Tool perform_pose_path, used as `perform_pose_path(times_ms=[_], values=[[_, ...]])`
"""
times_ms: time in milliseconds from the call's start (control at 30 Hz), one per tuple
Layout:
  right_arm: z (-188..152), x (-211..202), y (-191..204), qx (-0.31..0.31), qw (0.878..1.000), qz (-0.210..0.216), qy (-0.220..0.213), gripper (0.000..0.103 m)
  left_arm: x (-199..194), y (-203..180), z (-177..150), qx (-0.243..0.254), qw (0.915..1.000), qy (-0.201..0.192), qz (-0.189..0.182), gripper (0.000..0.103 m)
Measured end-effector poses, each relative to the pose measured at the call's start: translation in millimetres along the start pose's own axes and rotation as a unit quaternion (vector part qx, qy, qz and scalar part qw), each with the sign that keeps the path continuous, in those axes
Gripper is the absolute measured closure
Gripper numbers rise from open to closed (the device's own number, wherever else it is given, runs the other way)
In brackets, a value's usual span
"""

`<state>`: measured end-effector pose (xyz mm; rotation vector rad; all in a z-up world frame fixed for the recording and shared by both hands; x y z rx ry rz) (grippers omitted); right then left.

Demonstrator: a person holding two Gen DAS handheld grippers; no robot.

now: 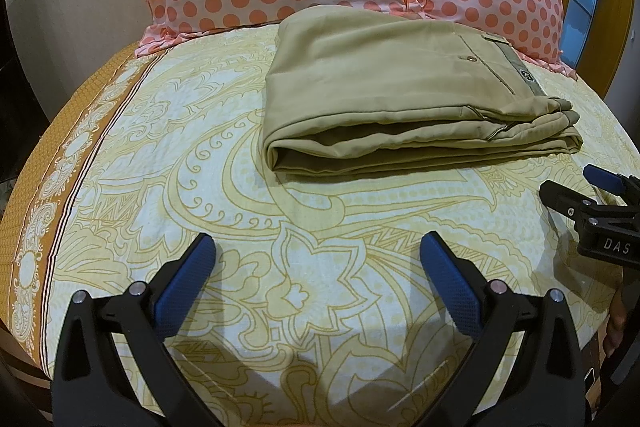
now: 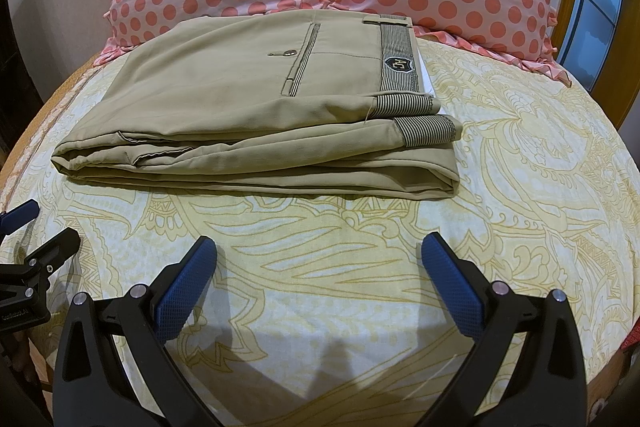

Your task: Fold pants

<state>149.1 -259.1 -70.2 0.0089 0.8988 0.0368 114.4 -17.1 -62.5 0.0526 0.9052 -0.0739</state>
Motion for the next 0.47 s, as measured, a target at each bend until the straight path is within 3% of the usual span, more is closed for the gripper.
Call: perform_pose_path(times_ms=[467], values=[[0.0, 0.2, 0.2, 0.000, 1.000, 0.000, 0.000, 0.001, -1.3, 1.6, -0.7, 0.005, 1.0000, -0.007, -0.003, 0.002]])
Point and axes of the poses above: each gripper's, at about its wrist camera, not at the fingertips, and x roughly the way its jaws point, y to its left, z to its top, the point moved 8 cm from there along x, roughly the way its jaws point, and after that the axes turned 2 degrees about y, right-handed, at the moved point
